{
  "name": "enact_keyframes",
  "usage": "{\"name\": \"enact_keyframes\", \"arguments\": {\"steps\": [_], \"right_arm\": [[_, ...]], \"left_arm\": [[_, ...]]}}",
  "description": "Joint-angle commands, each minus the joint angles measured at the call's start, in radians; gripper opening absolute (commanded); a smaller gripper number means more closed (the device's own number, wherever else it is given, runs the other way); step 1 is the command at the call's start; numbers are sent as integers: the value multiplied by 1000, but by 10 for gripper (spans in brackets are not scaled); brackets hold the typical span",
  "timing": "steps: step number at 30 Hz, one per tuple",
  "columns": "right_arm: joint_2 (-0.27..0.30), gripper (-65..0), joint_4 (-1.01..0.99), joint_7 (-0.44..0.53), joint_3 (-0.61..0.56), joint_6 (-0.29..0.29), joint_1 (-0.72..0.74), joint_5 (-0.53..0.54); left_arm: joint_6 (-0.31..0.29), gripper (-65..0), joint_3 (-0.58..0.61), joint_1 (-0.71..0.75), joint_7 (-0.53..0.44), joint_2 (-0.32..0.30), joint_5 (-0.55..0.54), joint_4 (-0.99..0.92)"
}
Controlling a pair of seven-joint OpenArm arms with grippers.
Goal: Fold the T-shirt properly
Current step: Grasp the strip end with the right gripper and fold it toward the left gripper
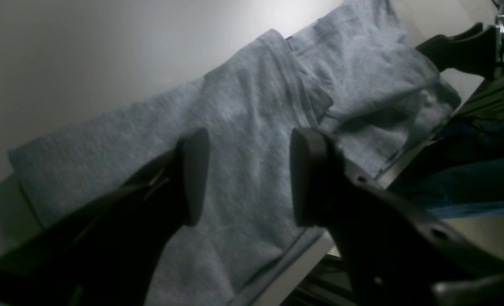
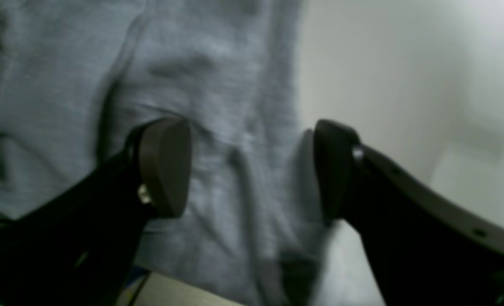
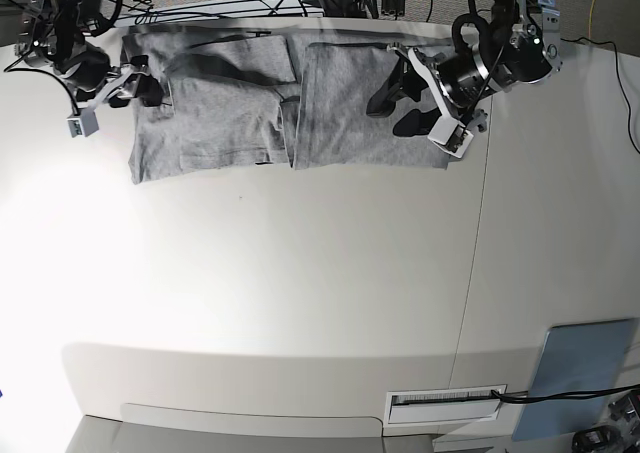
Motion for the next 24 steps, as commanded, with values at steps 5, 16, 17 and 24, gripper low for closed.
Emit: {"name": "enact_keyframes", "arguments": {"steps": [5, 16, 17, 24], "right_arm": [[-8, -213, 1, 11, 7, 5, 4, 5], [-80, -213, 1, 7, 6, 5, 23, 8], [-89, -214, 1, 6, 6, 5, 23, 8], [-96, -215, 1, 6, 6, 5, 25, 8]], "left_arm": [[-4, -335, -2, -2, -21, -3, -18, 18], [-4, -335, -2, -2, -18, -3, -18, 18], [-4, -335, -2, -2, -18, -3, -18, 18], [-4, -335, -2, -2, -18, -3, -18, 18]]}}
